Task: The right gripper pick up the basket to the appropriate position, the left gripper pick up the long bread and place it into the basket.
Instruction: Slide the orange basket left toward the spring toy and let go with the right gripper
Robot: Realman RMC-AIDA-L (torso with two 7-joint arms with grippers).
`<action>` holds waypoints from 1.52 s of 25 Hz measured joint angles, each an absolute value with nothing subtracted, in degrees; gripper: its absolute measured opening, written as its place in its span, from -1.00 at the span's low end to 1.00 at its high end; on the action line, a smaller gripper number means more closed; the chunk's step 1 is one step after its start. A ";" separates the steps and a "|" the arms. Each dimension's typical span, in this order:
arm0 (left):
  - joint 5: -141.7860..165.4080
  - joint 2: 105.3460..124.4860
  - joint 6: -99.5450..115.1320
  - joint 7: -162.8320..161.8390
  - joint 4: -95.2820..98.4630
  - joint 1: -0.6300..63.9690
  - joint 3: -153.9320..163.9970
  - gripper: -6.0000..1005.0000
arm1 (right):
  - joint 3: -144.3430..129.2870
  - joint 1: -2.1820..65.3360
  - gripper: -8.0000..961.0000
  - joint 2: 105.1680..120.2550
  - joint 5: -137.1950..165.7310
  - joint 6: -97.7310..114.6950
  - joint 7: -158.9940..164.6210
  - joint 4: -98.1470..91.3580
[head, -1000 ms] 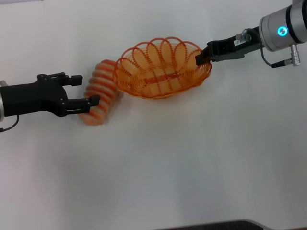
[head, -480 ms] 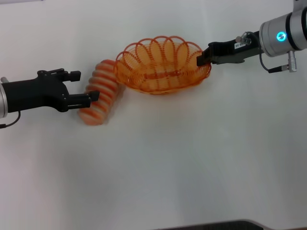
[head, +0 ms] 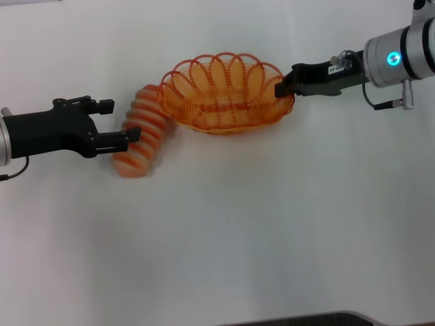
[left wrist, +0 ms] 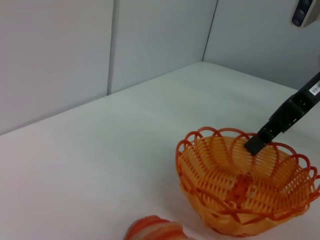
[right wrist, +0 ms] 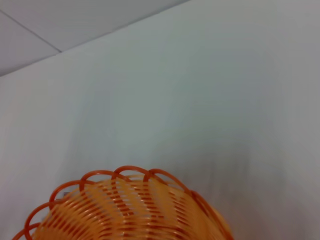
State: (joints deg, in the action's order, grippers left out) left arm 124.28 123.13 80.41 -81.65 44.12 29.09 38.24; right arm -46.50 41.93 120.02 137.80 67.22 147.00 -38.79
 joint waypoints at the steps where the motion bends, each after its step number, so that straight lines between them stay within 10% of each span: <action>1: 124.36 123.14 80.41 -81.63 44.12 29.10 38.24 0.62 | -46.50 41.86 -0.74 120.02 137.71 67.12 146.98 -38.62; 38: 124.64 123.22 79.63 -81.47 44.20 29.18 39.02 0.62 | -46.14 40.58 -0.67 119.60 132.23 65.61 144.93 -34.48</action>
State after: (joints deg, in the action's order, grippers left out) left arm 124.64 123.22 79.63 -81.47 44.20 29.18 39.02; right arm -46.14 40.58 119.60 132.23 65.61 144.94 -34.48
